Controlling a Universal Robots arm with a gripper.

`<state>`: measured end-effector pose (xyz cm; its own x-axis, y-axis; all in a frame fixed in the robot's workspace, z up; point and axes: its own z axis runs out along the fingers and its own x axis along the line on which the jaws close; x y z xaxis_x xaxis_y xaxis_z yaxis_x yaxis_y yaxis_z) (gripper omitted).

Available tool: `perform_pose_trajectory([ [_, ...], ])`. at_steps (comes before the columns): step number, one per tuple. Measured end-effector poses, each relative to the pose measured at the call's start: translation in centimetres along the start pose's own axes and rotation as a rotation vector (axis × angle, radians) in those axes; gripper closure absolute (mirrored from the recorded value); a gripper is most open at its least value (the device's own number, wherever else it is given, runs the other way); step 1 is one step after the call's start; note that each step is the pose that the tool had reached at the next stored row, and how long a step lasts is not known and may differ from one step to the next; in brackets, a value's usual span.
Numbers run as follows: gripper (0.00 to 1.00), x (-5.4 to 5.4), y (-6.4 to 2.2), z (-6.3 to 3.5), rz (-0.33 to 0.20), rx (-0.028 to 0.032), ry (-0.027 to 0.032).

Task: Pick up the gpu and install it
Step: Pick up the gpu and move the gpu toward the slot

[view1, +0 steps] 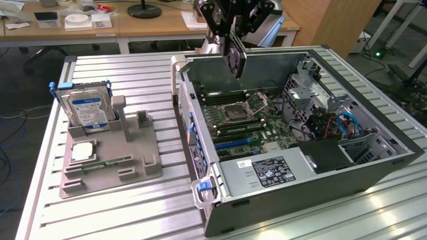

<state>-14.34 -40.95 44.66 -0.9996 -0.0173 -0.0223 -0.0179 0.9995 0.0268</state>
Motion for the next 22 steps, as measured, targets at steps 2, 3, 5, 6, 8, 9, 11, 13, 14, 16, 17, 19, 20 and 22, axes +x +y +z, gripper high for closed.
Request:
perform_pose_trajectory([
  [2, 0.72, -0.2, -0.01, 0.01, 0.0, -0.0001, -0.0001],
  [3, 0.72, -0.3, -0.01, 0.01, 0.0, -0.0001, 0.0],
  [5, 0.72, -0.5, -0.01, 0.02, 0.0, 0.0, 0.0],
  [6, 0.72, -0.6, -0.01, 0.02, 0.0, 0.0, 0.0],
  [8, 0.72, -0.8, -0.01, 0.03, 0.0, 0.0, -0.0001],
  [9, 0.72, -0.9, -0.02, 0.03, 0.0, -0.0001, -0.0001],
  [11, 0.72, -1.2, -0.02, 0.03, 0.0, -0.0001, -0.0001],
  [13, 0.72, -1.4, -0.03, 0.04, 0.0, -0.0001, -0.0001],
  [14, 0.72, -1.5, -0.03, 0.04, 0.0, 0.0, 0.0],
  [16, 0.72, -1.7, -0.03, 0.05, 0.0, -0.0001, 0.0],
  [17, 0.72, -1.8, -0.03, 0.05, 0.0, -0.0001, -0.0001],
  [19, 0.72, -2.0, -0.04, 0.05, 0.0, 0.0, 0.0],
  [20, 0.72, -2.1, -0.04, 0.05, 0.0, 0.0, 0.0],
  [22, 0.72, -2.3, -0.04, 0.06, 0.0, 0.0, 0.0],
])
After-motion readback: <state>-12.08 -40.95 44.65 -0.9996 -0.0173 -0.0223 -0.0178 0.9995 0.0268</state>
